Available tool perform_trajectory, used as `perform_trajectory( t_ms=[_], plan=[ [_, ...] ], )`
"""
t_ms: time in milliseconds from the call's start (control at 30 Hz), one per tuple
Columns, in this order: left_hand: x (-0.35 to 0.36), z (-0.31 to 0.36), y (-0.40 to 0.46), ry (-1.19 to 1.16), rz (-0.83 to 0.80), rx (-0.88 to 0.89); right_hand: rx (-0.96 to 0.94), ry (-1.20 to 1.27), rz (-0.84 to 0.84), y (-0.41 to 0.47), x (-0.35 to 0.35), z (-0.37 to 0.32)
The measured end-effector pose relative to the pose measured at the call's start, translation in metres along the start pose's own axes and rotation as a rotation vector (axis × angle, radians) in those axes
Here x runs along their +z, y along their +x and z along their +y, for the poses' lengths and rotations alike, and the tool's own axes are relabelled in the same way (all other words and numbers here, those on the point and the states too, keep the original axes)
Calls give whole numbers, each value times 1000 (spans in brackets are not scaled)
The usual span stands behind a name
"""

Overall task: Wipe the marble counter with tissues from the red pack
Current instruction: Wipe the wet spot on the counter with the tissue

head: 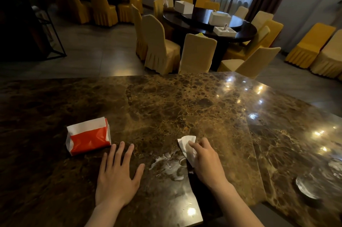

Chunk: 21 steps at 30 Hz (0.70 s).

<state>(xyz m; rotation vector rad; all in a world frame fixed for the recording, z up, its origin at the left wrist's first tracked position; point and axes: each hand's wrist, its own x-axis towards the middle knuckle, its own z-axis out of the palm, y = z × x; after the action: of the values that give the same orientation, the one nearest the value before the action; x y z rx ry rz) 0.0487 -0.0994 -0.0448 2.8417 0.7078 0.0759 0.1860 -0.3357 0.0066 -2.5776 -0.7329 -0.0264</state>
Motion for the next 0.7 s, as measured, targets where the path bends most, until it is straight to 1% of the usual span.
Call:
perform_trajectory(
  t_ms=[67, 133, 333, 467, 600, 633, 700],
  plan=[
    [0, 0, 0, 1, -6, 0, -19, -174, -103, 2, 1, -2],
    [0, 0, 0, 2, -6, -2, -13, -194, -161, 4, 3, -6],
    [2, -2, 0, 13, -7, 3, -125, -153, -150, 6, 21, -39],
    [3, -4, 3, 7, -18, 2, -123, -55, -63, 5, 28, -54],
    [5, -5, 4, 6, -25, 10, -329, -22, -92, -11, 44, -84],
    [6, -5, 4, 5, -22, 11, -364, -37, -108, -15, 49, -90],
    [6, -5, 3, 14, -22, 11, -373, -67, -128, -20, 54, -90]
  ],
)
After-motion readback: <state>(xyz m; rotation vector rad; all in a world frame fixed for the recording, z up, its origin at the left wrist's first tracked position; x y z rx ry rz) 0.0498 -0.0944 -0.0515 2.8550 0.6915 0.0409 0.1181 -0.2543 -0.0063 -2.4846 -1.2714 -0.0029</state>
